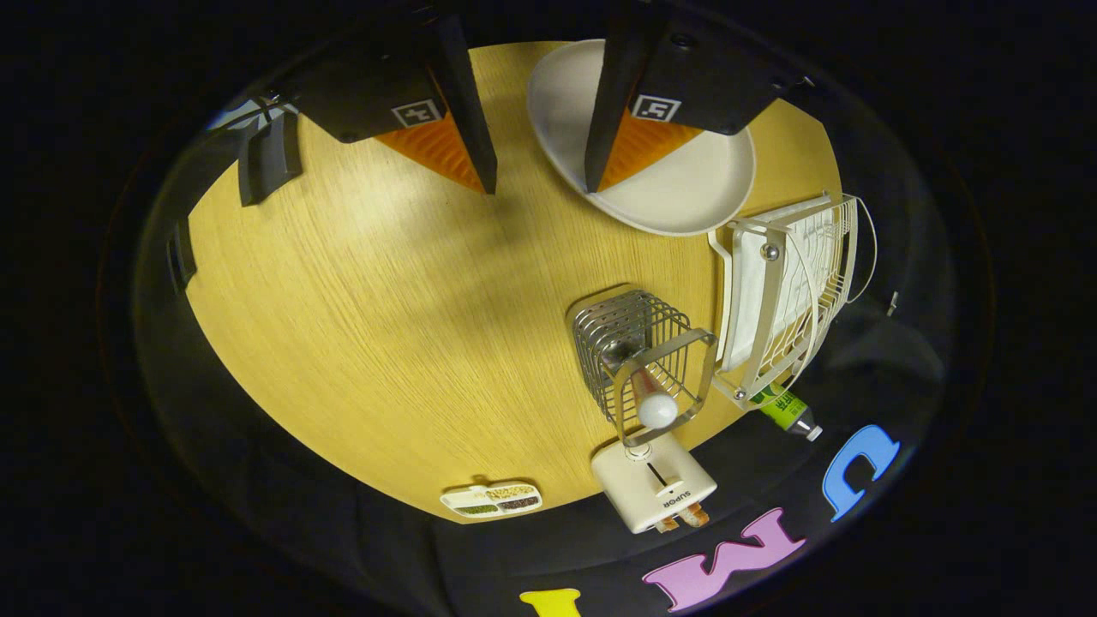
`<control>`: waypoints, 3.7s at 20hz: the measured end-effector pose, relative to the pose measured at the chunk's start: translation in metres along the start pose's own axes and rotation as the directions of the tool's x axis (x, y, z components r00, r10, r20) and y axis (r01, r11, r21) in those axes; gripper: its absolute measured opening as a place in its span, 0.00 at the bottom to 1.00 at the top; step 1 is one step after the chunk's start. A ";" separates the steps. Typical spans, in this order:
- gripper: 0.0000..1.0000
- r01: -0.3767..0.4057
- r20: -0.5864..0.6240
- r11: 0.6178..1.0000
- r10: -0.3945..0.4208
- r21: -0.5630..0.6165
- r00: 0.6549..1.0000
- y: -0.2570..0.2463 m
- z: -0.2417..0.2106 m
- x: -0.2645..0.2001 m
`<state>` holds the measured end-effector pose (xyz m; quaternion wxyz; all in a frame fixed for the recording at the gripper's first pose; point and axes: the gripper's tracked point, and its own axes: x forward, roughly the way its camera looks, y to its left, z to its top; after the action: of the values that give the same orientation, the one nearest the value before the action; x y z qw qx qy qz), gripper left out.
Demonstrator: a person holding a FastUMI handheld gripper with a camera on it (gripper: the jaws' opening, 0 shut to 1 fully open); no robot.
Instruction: Take the plate from the dish rack, then take the spoon from the basket and place it into the plate.
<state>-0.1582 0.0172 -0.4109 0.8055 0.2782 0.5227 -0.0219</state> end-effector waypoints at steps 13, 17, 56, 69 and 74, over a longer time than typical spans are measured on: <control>0.69 0.019 0.339 0.971 0.065 -0.237 0.939 0.044 0.119 -0.099; 0.69 0.067 0.319 0.916 0.069 -0.396 0.945 0.050 0.134 -0.091; 0.11 -0.040 0.292 0.882 0.198 -0.470 0.936 0.092 0.137 -0.152; 0.11 -0.172 0.048 0.858 0.222 -0.484 0.974 0.072 0.004 -0.137; 0.11 -0.192 0.003 0.844 0.223 -0.501 0.975 0.072 -0.021 -0.109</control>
<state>-0.2017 0.0606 -0.2934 0.8631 0.1156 0.4526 0.1921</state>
